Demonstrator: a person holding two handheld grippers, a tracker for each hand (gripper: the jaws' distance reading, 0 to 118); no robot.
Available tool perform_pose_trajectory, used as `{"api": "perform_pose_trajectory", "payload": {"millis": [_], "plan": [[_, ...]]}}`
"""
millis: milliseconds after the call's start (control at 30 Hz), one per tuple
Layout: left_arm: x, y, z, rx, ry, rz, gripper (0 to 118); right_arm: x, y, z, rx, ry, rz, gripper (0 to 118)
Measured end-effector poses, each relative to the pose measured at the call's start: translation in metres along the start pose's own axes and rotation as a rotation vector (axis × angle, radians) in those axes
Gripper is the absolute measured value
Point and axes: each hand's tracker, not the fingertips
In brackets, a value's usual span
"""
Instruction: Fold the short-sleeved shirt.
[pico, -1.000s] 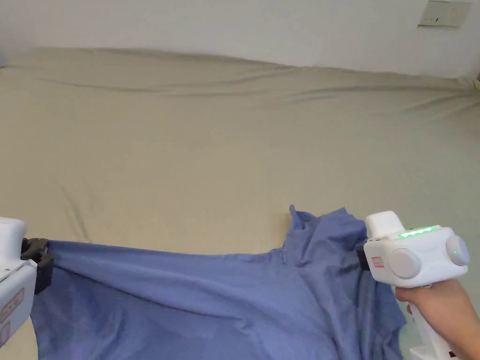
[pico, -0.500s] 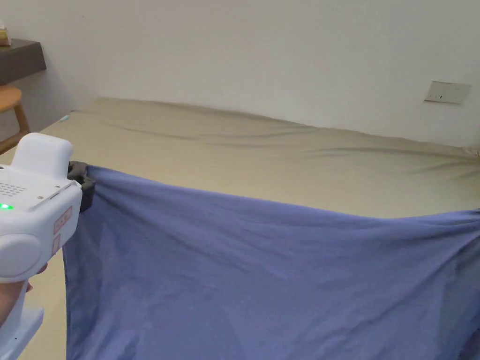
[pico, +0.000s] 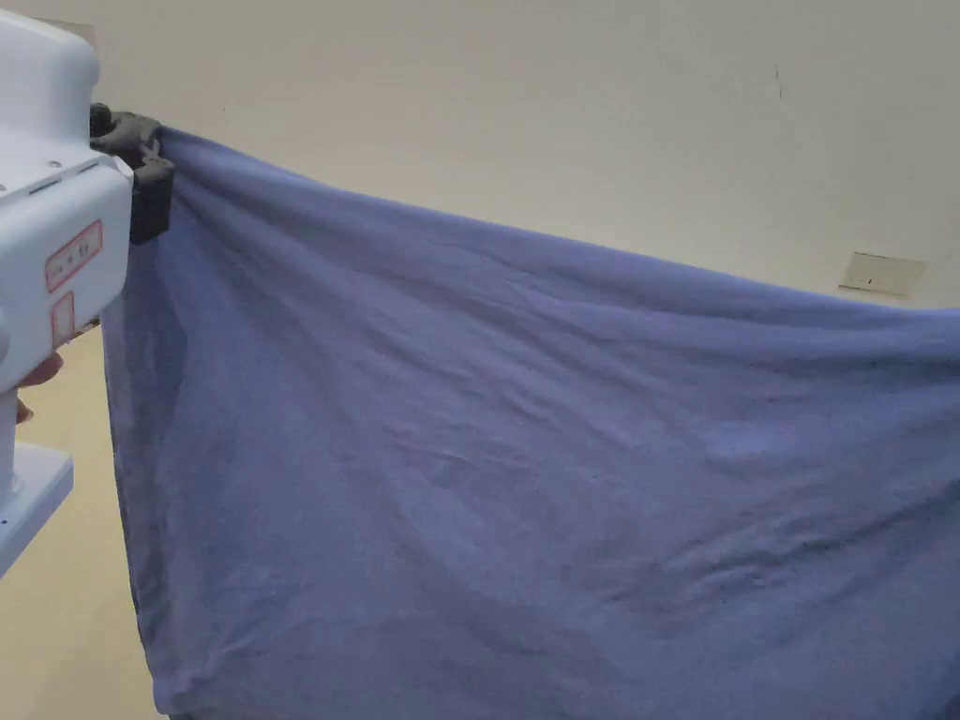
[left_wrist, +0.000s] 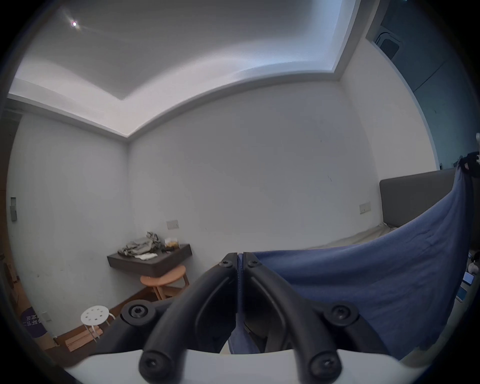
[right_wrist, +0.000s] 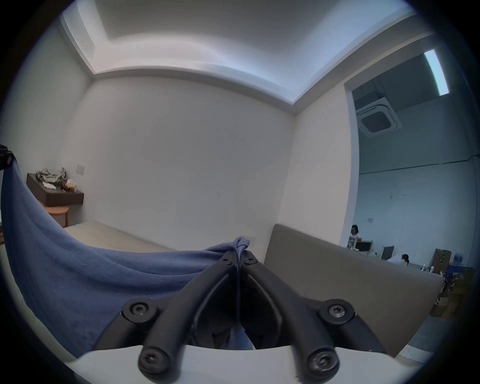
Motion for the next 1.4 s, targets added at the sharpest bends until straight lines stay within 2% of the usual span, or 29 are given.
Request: {"api": "perform_pose_trajectory", "payload": {"millis": [100, 233, 433, 567, 667, 833, 1133, 1300, 1400], "plan": [[-0.011, 0.02, 0.005, 0.032, 0.011, 0.011, 0, 0.006, 0.024, 0.007, 0.043, -0.007, -0.005, 2], [-0.021, 0.044, 0.005, 0.08, 0.041, 0.021, 0, 0.009, 0.054, 0.006, 0.1, -0.015, 0.027, 2], [-0.028, 0.078, -0.017, 0.107, 0.048, 0.056, 0, 0.007, 0.093, -0.021, 0.139, -0.018, 0.043, 2], [-0.037, 0.085, -0.066, 0.09, 0.064, 0.043, 0, 0.005, 0.11, -0.054, 0.127, 0.015, 0.037, 2], [-0.041, 0.095, -0.094, 0.061, 0.024, 0.117, 0, -0.001, 0.114, -0.087, 0.116, 0.004, 0.04, 2], [-0.022, 0.104, -0.139, 0.047, 0.07, 0.03, 0, -0.014, 0.118, -0.142, 0.109, -0.025, 0.058, 2], [-0.001, 0.096, -0.242, -0.038, 0.063, 0.034, 0, -0.029, 0.123, -0.236, 0.064, -0.051, 0.014, 3], [0.013, 0.09, -0.289, -0.07, 0.061, 0.043, 0, -0.046, 0.119, -0.281, 0.051, -0.074, 0.037, 3], [0.019, 0.085, -0.313, -0.093, 0.052, 0.054, 0, -0.048, 0.114, -0.304, 0.01, -0.057, -0.012, 3]]}}
